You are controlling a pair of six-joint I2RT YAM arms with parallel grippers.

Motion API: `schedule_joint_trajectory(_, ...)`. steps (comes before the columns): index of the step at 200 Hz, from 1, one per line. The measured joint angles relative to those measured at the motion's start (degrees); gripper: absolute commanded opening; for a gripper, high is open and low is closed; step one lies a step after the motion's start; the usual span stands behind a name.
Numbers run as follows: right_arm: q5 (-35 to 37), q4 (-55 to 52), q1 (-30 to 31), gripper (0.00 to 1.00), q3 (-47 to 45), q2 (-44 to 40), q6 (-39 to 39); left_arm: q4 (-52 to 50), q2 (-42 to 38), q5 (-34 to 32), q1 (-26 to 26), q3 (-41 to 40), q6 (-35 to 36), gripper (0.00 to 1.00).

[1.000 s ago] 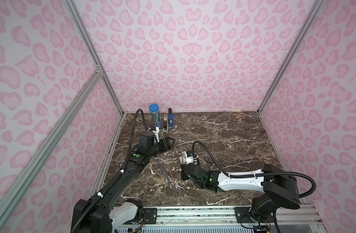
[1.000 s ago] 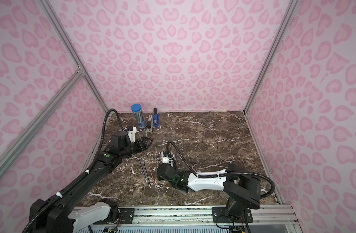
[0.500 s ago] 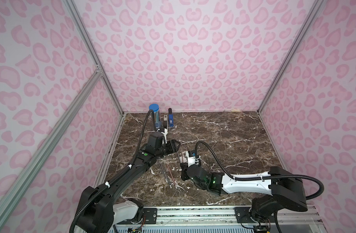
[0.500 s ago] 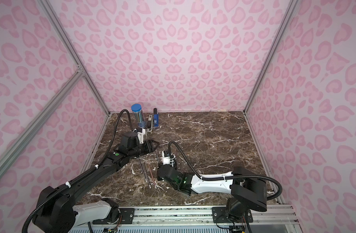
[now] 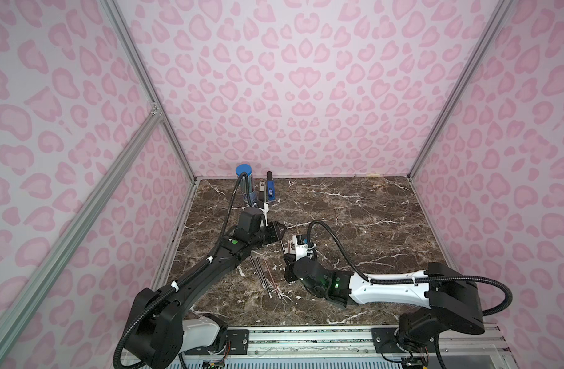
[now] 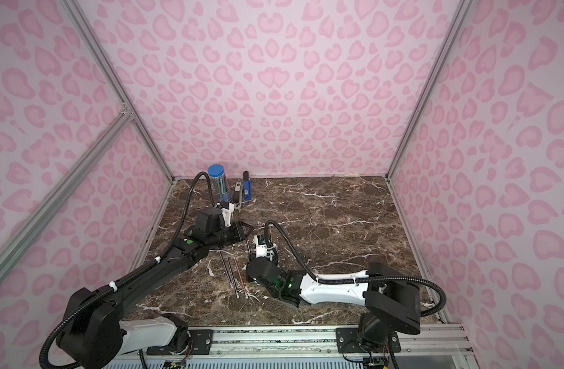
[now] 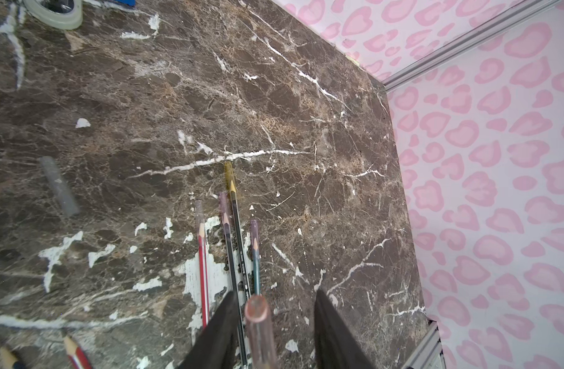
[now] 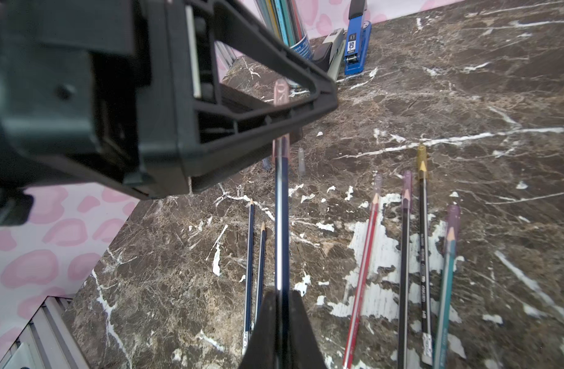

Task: Remove the protective cover of the pencils
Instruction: Pick up the pencil from the center of the board.

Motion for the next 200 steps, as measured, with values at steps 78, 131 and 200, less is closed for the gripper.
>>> schedule_joint_trajectory(78,-0.02,-0.37,-0.17,0.09,-0.59,-0.50,-0.07,-0.39,0.13,-0.42,0.00,0.90,-0.04,0.17)
schedule_joint_trajectory(131,-0.02,-0.09,-0.17,0.09,-1.14,-1.05,-0.24,-0.46,0.61,-0.42,0.00,1.25,-0.85,0.14)
schedule_joint_trajectory(200,0.66,1.07,0.42,0.09,-1.97,-2.12,-0.22,-3.50,1.42,-0.72,0.04,3.63,-1.57,0.13)
